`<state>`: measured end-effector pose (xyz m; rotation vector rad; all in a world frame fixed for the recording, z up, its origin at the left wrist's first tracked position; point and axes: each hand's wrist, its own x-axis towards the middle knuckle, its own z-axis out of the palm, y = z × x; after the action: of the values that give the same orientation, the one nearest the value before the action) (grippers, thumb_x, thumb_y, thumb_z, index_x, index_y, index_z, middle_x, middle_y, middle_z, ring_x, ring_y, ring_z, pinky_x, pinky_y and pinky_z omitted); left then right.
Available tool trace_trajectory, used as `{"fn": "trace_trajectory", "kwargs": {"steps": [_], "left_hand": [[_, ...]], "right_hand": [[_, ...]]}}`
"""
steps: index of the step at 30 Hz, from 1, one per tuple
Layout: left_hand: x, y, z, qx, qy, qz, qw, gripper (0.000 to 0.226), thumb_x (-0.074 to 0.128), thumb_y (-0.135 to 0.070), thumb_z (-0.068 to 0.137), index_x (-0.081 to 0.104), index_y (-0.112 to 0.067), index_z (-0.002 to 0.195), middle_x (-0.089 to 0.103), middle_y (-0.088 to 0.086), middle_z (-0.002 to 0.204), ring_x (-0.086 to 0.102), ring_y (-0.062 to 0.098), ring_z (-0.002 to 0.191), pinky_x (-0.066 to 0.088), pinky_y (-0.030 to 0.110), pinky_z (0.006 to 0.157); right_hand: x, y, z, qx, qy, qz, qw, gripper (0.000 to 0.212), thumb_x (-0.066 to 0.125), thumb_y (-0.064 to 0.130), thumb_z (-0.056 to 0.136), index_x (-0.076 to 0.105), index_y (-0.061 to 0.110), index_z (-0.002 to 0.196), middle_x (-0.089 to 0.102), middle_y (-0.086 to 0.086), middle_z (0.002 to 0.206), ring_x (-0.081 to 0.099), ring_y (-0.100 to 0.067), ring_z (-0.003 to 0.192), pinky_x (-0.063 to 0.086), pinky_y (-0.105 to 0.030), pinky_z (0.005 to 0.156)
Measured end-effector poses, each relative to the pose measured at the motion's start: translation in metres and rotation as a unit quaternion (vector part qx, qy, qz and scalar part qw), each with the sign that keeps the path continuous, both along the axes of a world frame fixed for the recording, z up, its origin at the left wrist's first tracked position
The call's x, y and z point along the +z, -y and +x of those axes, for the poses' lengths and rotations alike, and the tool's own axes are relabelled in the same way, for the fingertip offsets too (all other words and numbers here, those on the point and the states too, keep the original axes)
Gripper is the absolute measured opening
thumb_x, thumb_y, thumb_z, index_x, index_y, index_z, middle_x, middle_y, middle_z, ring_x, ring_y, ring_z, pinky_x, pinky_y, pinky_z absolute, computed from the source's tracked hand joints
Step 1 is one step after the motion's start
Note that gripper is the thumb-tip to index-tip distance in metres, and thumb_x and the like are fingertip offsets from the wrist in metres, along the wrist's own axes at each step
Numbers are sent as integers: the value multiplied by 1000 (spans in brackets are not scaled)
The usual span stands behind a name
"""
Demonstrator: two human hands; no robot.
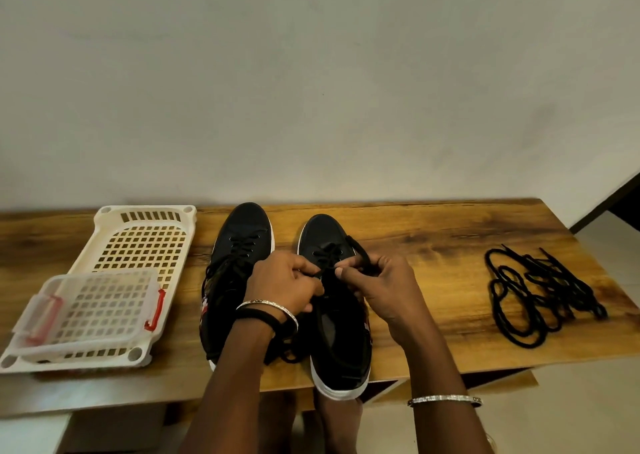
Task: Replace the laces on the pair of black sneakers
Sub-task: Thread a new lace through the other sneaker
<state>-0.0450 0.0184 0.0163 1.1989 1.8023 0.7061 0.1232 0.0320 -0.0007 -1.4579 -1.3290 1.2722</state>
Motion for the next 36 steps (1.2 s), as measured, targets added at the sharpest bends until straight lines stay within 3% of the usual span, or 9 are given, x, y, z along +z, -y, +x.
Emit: {"fn": "trace_trajectory", "kwargs": {"steps": [7,16,20,22,24,27,32,34,36], "left_hand": [[-2,-3,-6,31,89,-41,995,26,77,4,75,78,-14,93,75,9,77,73,24,66,63,36,66],[-1,-1,-5,32,108,-41,993,24,78,4,76,77,-12,93,74,11,79,73,23,66,62,32,62],[-1,0,-5,41,155,-32,986,10,68,-13,92,74,-6,97,71,15,77,71,20,59,57,24,53],[-4,0,-5,44,161,-16,986,18,59,-17,98,73,-6,100,72,14,75,72,21,58,56,23,52],[-8,1,-1,32,110,19,993,13,61,-14,96,74,-11,97,72,7,68,72,19,57,58,25,54],[-13,1,4,14,12,68,998,7,70,-12,90,72,-17,86,70,2,60,70,14,52,59,25,55],[-13,-1,1,-5,1,72,997,12,62,-8,94,65,-13,83,70,3,63,70,16,53,62,35,62],[-11,-2,-2,-2,33,68,997,13,54,-8,99,60,-12,87,70,4,70,71,19,55,62,37,61],[-7,-2,-3,16,67,78,995,12,49,-12,102,54,-12,91,69,7,78,70,21,57,61,37,58]], "right_hand": [[-4,-2,-13,-11,133,54,990,7,77,16,82,78,20,77,74,8,75,70,-6,75,61,-40,75],[-5,-2,-18,16,215,91,972,2,75,19,85,76,19,84,73,7,86,67,-6,82,58,-32,76],[-7,-3,-15,11,171,74,982,10,78,16,85,77,25,82,72,14,81,66,2,79,52,-13,69],[-9,-3,-13,7,129,58,990,9,81,15,83,79,24,82,74,13,80,68,4,78,53,-13,70],[-10,-3,-12,4,103,51,993,10,82,13,81,81,23,84,76,12,81,69,5,78,54,-14,72],[-12,-4,-12,2,84,48,995,10,84,12,79,82,20,85,77,9,83,71,0,80,58,-25,78],[-12,-3,-9,17,-17,-4,1000,17,83,9,80,80,15,95,75,-13,84,73,-32,87,58,-54,88],[-10,-3,-7,35,-48,-16,998,30,82,4,80,76,17,106,65,-10,74,67,-26,76,58,-48,85],[-8,-3,-5,64,-61,-20,996,44,80,0,79,72,22,116,59,-1,72,62,-14,72,59,-33,75]]}}
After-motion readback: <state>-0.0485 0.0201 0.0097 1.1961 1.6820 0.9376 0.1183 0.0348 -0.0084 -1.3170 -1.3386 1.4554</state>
